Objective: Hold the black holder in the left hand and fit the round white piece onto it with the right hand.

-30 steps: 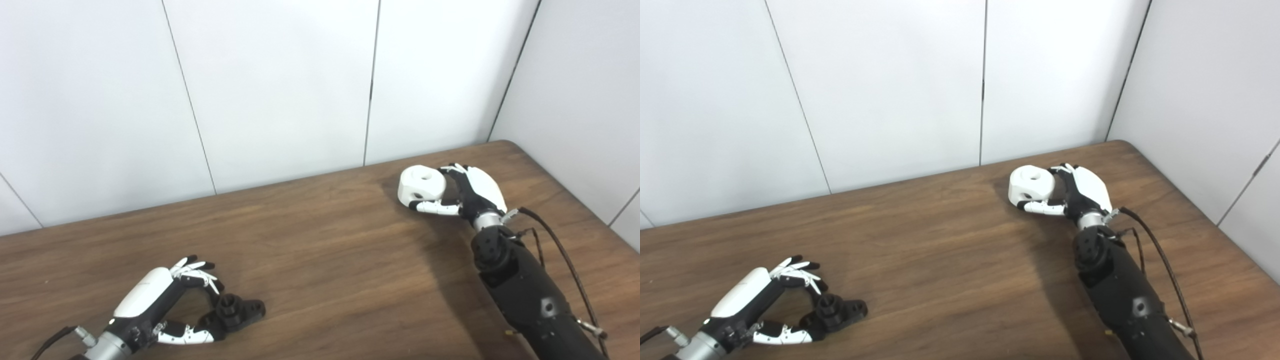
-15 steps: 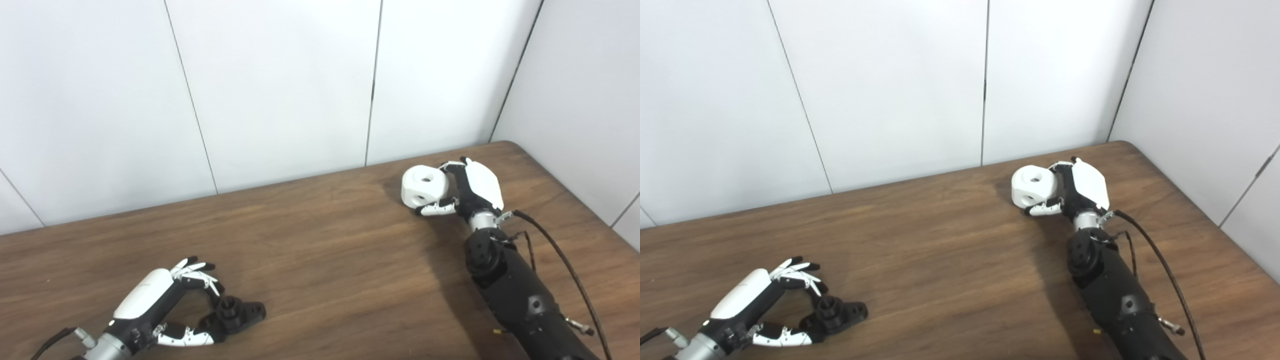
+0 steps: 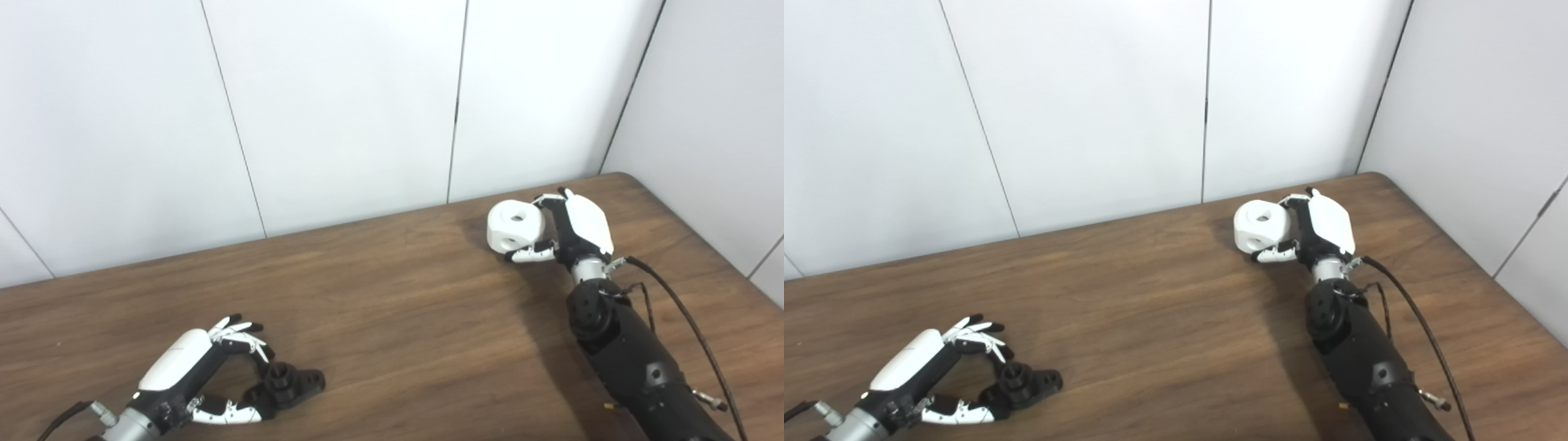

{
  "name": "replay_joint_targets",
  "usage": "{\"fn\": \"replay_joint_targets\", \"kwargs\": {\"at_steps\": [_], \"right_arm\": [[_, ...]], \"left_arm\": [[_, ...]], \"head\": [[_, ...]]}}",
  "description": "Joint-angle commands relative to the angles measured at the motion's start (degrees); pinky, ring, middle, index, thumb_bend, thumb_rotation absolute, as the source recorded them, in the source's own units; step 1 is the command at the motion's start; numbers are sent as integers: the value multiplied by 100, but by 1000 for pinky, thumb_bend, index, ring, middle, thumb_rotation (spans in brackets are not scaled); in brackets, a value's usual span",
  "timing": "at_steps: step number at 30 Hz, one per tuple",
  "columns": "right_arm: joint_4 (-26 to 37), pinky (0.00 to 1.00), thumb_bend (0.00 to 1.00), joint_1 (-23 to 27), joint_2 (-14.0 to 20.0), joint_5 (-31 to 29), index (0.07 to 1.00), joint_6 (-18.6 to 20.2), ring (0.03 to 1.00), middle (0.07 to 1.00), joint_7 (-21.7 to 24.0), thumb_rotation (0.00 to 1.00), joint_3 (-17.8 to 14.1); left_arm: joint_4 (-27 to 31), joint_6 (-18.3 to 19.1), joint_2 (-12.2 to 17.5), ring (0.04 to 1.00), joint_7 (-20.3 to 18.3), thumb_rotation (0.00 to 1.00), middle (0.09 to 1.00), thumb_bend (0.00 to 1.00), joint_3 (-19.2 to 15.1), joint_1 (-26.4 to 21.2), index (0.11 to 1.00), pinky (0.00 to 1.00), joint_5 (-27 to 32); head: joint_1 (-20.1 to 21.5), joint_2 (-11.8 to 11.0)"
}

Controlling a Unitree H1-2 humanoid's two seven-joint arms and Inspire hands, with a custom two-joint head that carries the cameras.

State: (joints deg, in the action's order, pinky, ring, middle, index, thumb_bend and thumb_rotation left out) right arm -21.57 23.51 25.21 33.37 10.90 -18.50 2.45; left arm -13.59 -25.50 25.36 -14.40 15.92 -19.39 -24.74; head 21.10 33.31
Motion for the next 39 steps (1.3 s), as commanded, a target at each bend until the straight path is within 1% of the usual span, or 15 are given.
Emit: {"fn": "replay_joint_targets", "kwargs": {"at_steps": [1,2,4,8,13,16,21,26,29,32,35,37,39], "right_arm": [[288,950,512,198,130,130,487,-212,958,797,-143,146,16],[331,980,512,190,113,122,486,-224,961,799,-126,147,31],[449,996,513,170,80,136,486,-208,966,800,-87,148,80],[729,1000,514,125,26,135,486,-181,982,806,103,152,225],[1142,1000,517,25,-99,-33,485,-271,992,806,397,155,285],[1593,1000,517,-74,-233,-169,485,-88,992,804,780,157,330],[2404,1000,519,-201,-483,-310,485,426,991,802,1482,160,399],[3036,1000,519,-286,-632,-286,484,818,992,802,2065,159,549],[3288,1000,519,-310,-686,-310,484,925,988,799,2283,157,600],[3579,1000,520,-296,-773,-269,484,1159,984,794,2541,153,698],[3811,1000,519,-253,-782,-192,484,1356,979,792,2818,153,849],[3957,1000,519,-219,-849,-232,484,1521,983,795,3005,152,893],[4059,1000,519,-193,-933,-233,483,1587,982,792,3150,152,918]], "left_arm": [[33,6,136,886,-47,45,684,521,-42,-123,482,1000,-24],[50,35,134,889,-59,46,687,521,-40,-126,482,1000,-43],[35,21,126,890,-49,46,689,521,-37,-136,482,1000,-66],[-5,8,99,893,-37,46,691,521,-24,-141,482,1000,-82],[-41,1,69,896,5,46,691,521,-15,-119,482,1000,-123],[-46,26,59,899,8,46,692,521,-19,-101,482,1000,-119],[-49,8,37,901,50,46,692,521,-14,-88,482,1000,-150],[-72,25,10,905,53,47,694,521,13,-79,482,1000,-188],[-76,30,-1,904,47,47,694,521,37,-66,482,1000,-223],[-122,-4,-14,903,66,47,693,521,58,-67,482,1000,-246],[-164,-18,-26,905,83,47,695,522,88,-79,482,1000,-281],[-182,-21,-39,904,118,48,696,522,116,-86,482,1000,-341],[-153,31,-53,904,125,49,696,522,147,-79,482,1000,-372]], "head": [[-2,12],[-12,14],[-19,19],[-35,13],[-64,26],[-80,30],[-135,55],[-261,108],[-344,138],[-415,164],[-512,176],[-599,201],[-648,214]]}}
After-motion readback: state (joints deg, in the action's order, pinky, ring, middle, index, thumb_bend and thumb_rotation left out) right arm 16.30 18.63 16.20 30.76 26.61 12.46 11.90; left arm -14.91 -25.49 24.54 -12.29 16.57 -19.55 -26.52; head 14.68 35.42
